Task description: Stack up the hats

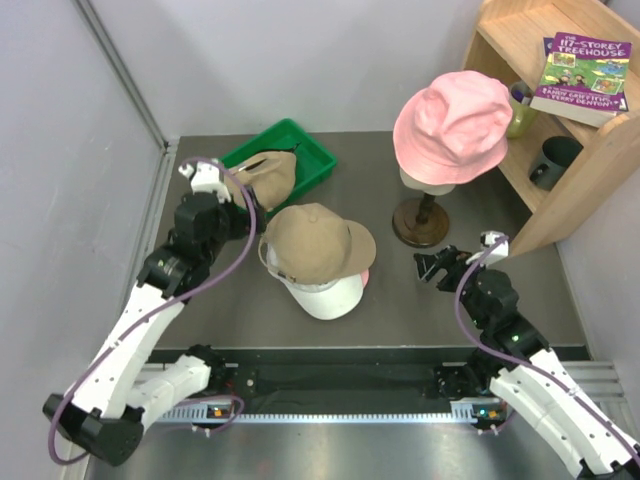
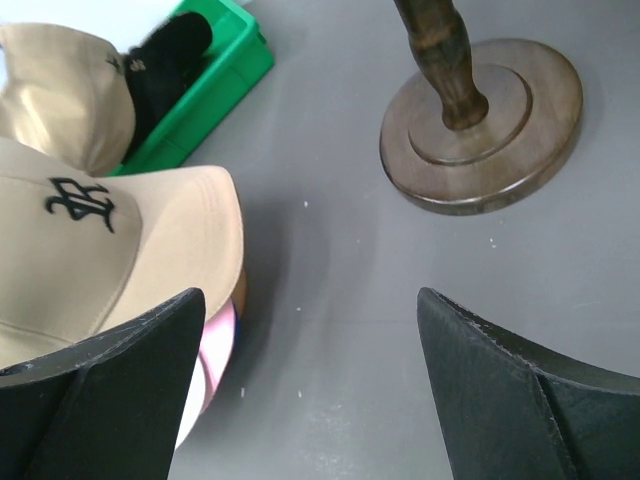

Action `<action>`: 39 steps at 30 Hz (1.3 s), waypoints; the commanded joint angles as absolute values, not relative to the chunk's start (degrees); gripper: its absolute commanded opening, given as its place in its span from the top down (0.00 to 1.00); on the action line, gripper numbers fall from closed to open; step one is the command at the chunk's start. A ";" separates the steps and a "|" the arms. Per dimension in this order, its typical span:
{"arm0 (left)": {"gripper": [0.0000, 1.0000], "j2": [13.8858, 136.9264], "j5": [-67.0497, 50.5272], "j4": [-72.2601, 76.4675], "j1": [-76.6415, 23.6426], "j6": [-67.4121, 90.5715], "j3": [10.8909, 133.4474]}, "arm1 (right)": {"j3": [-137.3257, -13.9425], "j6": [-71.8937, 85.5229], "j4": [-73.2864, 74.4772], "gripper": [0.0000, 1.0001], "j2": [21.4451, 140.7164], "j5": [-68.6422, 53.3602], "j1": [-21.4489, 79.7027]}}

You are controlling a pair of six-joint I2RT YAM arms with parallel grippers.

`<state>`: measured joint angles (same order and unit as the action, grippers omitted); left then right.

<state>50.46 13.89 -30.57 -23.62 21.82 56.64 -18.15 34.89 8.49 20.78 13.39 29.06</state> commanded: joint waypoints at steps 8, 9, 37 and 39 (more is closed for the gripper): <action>0.01 78.97 -6.11 -23.28 -16.53 -3.59 81.81 | -22.15 34.19 1.32 0.13 26.36 13.62 28.39; 0.01 80.75 -8.85 -24.34 -16.09 -4.91 85.13 | -22.24 34.19 1.23 0.13 26.72 13.80 28.39; 0.45 98.87 -13.98 -27.24 -12.92 -13.18 91.32 | -23.99 34.28 -4.75 0.09 37.53 13.71 27.25; 0.51 99.05 -12.66 -27.16 -12.92 -13.18 90.97 | -23.91 34.36 -4.75 0.09 37.27 13.80 27.25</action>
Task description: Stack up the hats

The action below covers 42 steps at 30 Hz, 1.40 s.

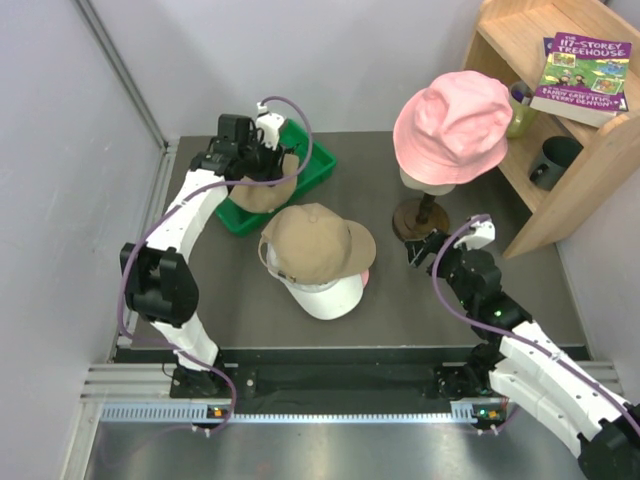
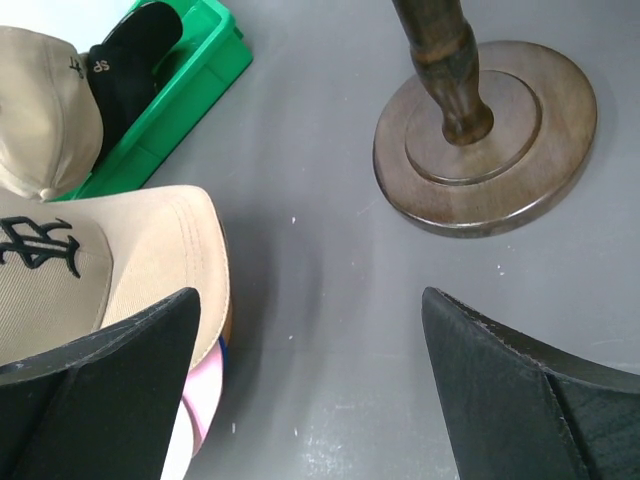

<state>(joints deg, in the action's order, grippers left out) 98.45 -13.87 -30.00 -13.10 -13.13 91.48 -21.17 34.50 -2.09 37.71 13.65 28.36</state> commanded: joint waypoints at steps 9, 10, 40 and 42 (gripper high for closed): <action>1.00 97.21 -10.82 -25.23 -12.92 -10.73 90.70 | -25.30 32.44 -4.22 0.09 37.09 12.92 26.98; 1.00 96.08 -8.55 -24.96 -12.92 -10.46 91.05 | -25.83 31.82 -4.22 0.09 37.52 12.57 26.98; 1.00 83.68 -25.48 -7.59 -13.01 25.38 112.95 | -36.66 55.51 -29.86 0.11 47.55 -6.50 29.27; 1.00 82.62 -26.19 -4.93 -13.01 30.74 112.41 | -35.51 58.78 -34.44 0.11 47.99 -6.42 29.88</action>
